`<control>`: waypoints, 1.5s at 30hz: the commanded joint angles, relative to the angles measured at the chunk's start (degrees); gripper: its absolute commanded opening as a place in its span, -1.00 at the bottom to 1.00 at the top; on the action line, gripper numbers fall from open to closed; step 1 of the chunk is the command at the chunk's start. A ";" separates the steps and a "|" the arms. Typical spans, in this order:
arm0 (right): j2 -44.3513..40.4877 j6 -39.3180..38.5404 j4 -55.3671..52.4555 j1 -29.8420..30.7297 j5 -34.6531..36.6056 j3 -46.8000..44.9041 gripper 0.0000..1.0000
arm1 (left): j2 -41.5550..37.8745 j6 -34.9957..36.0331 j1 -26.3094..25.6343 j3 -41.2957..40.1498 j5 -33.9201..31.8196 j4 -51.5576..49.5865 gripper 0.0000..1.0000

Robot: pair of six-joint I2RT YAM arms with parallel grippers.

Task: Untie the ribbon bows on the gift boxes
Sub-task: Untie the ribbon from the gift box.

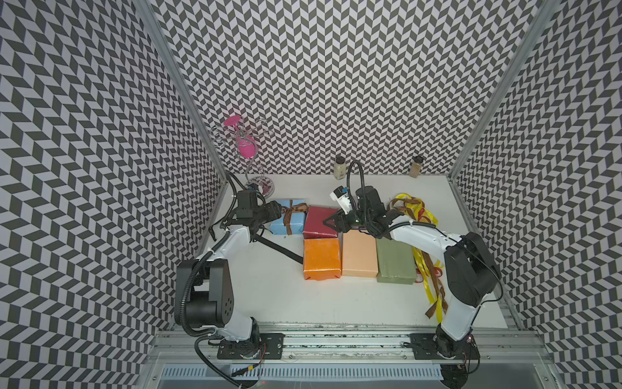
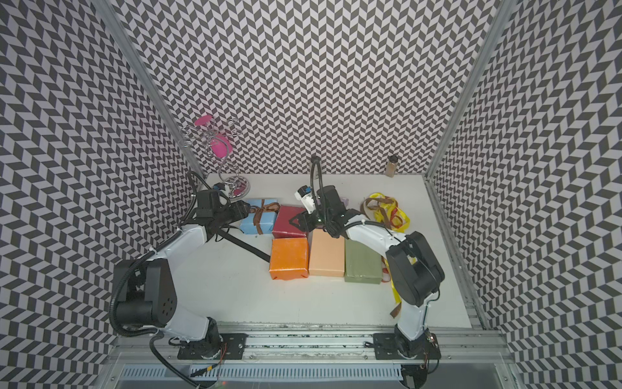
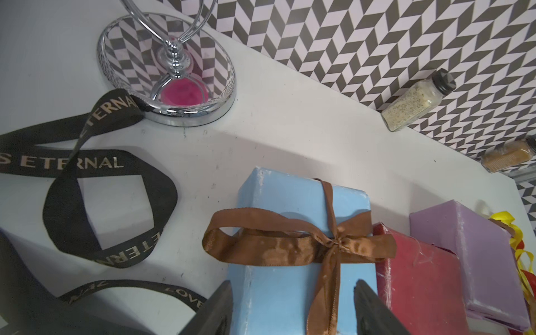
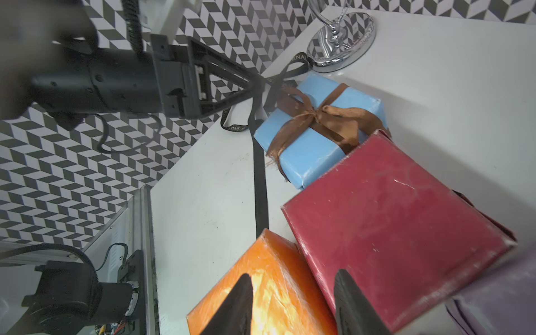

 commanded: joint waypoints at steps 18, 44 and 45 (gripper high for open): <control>19.83 2.45 14.02 3.73 -2.69 15.13 -0.90 | 2.76 4.62 -6.56 -4.10 -3.91 6.52 0.17; 32.08 4.05 15.78 4.40 -1.04 25.49 -0.91 | 6.63 5.59 -6.68 -0.46 -0.81 4.49 -0.77; 32.09 3.71 15.31 4.44 -0.52 25.58 -0.91 | 6.53 5.44 -6.67 -0.33 -0.81 4.29 -0.83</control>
